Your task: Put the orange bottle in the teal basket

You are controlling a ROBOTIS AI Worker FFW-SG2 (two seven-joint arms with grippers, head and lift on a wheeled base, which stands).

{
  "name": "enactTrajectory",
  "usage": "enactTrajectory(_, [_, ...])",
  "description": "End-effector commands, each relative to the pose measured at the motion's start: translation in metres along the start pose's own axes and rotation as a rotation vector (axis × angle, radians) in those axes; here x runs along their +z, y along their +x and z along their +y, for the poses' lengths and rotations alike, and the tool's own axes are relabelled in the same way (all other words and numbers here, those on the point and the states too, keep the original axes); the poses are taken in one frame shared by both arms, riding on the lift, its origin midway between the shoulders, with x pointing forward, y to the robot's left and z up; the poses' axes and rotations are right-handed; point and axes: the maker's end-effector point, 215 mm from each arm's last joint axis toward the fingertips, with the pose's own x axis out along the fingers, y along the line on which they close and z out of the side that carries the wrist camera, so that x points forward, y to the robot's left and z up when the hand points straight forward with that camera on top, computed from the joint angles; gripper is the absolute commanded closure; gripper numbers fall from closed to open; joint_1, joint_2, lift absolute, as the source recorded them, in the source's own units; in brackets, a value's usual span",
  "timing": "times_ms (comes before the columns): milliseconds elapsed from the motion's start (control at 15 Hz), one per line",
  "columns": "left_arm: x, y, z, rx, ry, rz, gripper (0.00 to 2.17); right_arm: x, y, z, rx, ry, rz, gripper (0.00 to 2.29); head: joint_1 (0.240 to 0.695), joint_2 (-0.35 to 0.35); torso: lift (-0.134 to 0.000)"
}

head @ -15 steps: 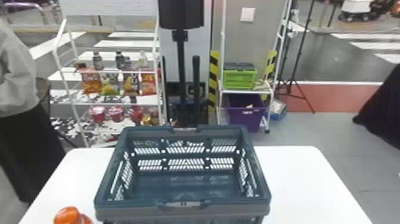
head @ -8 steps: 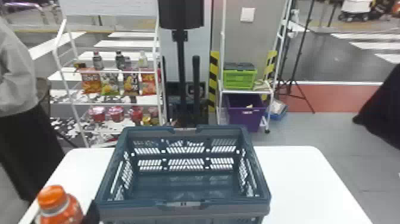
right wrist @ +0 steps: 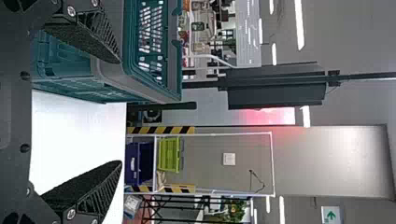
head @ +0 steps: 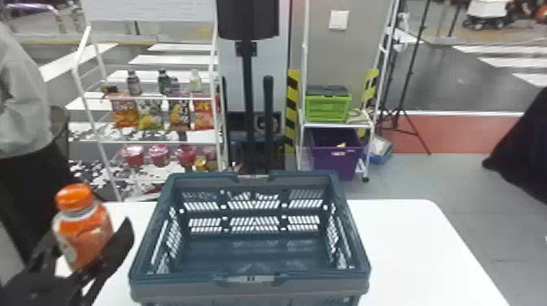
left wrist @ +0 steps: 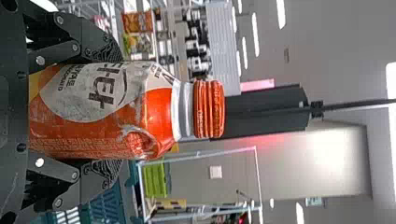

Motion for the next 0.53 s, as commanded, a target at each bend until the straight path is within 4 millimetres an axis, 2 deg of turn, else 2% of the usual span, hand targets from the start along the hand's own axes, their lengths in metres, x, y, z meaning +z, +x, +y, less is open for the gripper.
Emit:
enactTrajectory(0, [0.011, 0.028, -0.002, -0.066, 0.040, 0.015, 1.79, 0.008, -0.008, 0.002, 0.001, -0.012, -0.025, 0.12, 0.499, 0.000, 0.000])
enactTrajectory(200, [0.020, 0.068, -0.021, -0.188, 0.072, 0.028, 1.79, 0.016, -0.016, 0.005, 0.009, -0.041, -0.054, 0.12, 0.499, 0.000, 0.000])
enactTrajectory(333, [0.027, 0.094, -0.041, -0.307, 0.099, 0.044, 1.79, 0.015, -0.019, 0.002, 0.007, -0.053, -0.049, 0.12, 0.499, 0.000, 0.000])
enactTrajectory(467, [0.025, 0.117, -0.068, -0.435, 0.133, 0.078, 1.79, 0.013, -0.020, -0.002, 0.001, -0.060, -0.043, 0.12, 0.499, 0.000, 0.000])
